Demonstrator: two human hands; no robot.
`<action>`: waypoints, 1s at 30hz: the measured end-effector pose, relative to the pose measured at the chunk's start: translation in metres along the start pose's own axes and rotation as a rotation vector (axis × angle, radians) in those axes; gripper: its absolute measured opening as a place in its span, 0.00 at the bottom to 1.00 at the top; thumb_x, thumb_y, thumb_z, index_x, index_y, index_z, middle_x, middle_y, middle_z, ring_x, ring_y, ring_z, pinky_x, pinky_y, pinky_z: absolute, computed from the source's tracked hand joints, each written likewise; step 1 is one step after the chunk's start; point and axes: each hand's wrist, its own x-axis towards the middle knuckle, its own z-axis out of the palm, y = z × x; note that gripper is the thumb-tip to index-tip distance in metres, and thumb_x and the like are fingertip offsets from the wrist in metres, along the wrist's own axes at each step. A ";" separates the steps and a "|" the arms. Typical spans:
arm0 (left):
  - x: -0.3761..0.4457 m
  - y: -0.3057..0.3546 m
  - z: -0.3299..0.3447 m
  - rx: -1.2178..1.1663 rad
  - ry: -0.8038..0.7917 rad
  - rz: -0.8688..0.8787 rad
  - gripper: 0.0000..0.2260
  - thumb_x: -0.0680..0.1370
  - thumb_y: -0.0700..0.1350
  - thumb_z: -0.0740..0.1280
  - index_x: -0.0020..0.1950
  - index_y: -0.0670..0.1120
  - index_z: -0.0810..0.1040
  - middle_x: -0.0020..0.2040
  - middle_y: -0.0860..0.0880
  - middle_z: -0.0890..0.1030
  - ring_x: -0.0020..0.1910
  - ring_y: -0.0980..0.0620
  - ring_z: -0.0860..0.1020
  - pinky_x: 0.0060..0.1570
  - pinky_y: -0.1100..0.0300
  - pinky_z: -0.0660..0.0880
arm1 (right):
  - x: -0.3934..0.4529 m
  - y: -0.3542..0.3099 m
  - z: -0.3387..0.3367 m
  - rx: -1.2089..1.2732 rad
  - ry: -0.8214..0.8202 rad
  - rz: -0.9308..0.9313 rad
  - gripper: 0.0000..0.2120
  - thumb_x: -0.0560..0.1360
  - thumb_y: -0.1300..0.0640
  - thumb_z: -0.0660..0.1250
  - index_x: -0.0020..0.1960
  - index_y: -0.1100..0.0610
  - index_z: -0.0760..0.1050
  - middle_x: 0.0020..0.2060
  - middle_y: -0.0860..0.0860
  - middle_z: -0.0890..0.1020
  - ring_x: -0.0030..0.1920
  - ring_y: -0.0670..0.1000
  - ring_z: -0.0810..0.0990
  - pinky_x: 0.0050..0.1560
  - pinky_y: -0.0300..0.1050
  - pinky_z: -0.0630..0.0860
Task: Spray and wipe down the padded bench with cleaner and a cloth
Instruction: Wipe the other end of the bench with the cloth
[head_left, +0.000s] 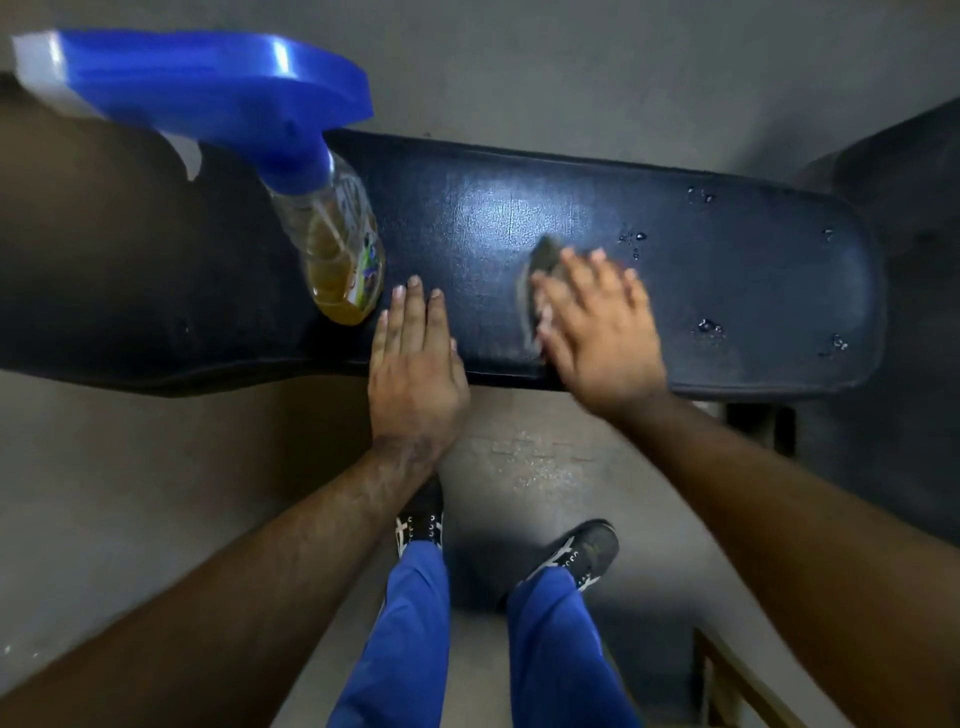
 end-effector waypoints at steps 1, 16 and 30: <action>0.001 -0.001 -0.001 -0.012 -0.004 0.010 0.24 0.79 0.42 0.57 0.75 0.39 0.65 0.78 0.39 0.61 0.78 0.42 0.57 0.77 0.48 0.53 | 0.006 -0.003 -0.001 0.040 0.007 0.193 0.26 0.81 0.44 0.52 0.79 0.47 0.60 0.80 0.55 0.60 0.80 0.60 0.55 0.78 0.64 0.52; 0.074 0.019 0.009 -0.053 0.027 0.164 0.22 0.80 0.42 0.57 0.74 0.39 0.67 0.76 0.40 0.65 0.77 0.42 0.61 0.76 0.47 0.54 | -0.013 -0.006 0.000 0.056 -0.054 -0.205 0.27 0.81 0.45 0.54 0.78 0.51 0.63 0.79 0.55 0.61 0.80 0.59 0.57 0.77 0.63 0.53; 0.074 0.022 0.013 0.115 -0.023 0.162 0.25 0.82 0.50 0.53 0.77 0.39 0.61 0.78 0.40 0.59 0.78 0.43 0.56 0.77 0.48 0.49 | 0.110 -0.002 -0.014 0.146 -0.021 0.285 0.28 0.78 0.45 0.53 0.77 0.48 0.64 0.79 0.53 0.62 0.80 0.59 0.55 0.78 0.63 0.50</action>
